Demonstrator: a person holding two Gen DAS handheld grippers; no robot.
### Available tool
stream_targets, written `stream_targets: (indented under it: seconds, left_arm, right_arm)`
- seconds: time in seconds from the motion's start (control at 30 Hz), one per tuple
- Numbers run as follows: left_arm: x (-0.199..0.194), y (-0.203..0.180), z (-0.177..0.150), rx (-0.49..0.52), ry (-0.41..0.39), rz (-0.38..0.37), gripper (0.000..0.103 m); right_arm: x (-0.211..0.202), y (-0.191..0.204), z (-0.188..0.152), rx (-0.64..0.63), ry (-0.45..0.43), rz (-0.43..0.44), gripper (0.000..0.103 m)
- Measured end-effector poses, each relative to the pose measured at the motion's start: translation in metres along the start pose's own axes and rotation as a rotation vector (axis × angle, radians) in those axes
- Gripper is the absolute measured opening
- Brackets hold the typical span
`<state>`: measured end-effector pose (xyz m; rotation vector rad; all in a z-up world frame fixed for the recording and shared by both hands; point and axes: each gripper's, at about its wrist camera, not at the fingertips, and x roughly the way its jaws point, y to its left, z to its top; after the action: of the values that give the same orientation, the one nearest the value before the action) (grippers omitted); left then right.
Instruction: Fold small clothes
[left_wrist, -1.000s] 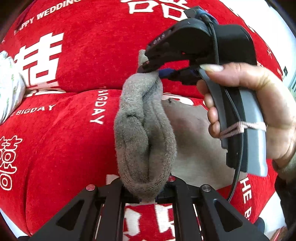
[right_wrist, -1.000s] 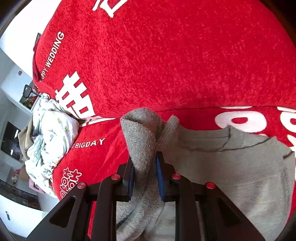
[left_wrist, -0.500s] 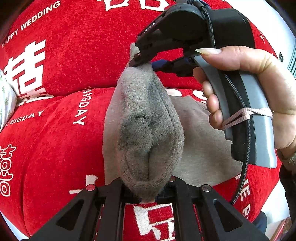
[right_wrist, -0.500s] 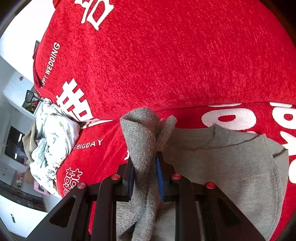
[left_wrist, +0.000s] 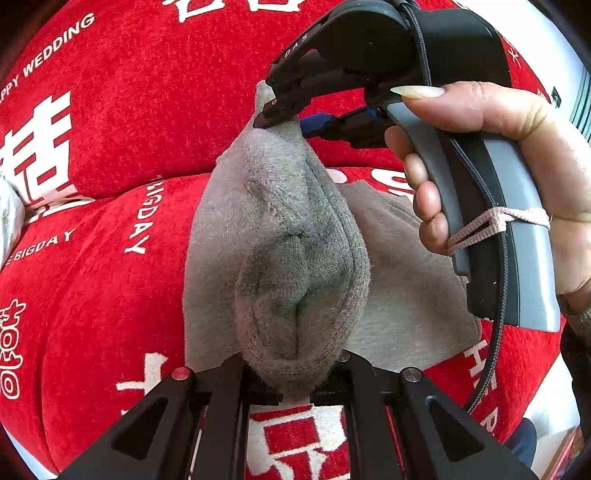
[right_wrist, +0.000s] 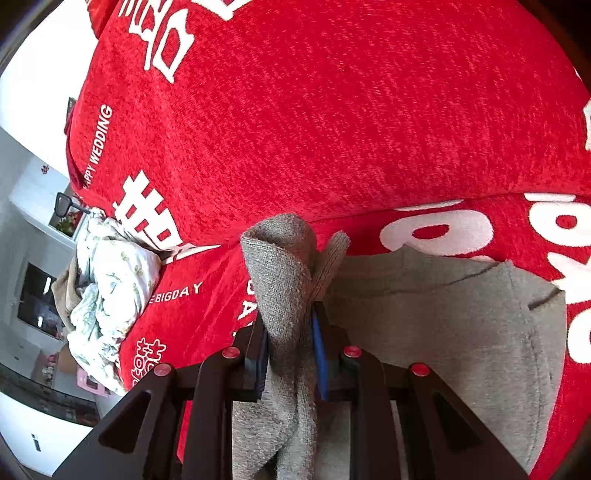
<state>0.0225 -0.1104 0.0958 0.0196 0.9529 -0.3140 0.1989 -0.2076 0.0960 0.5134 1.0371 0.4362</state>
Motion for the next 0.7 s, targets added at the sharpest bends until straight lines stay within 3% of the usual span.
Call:
stream_targets:
  seconds: [0.7]
  left_arm:
    - [0.022,-0.051,0.006,0.12,0.026,-0.017,0.009]
  right_arm:
    - [-0.038,-0.056,-0.002,0.042,-0.041,0.006,0.023]
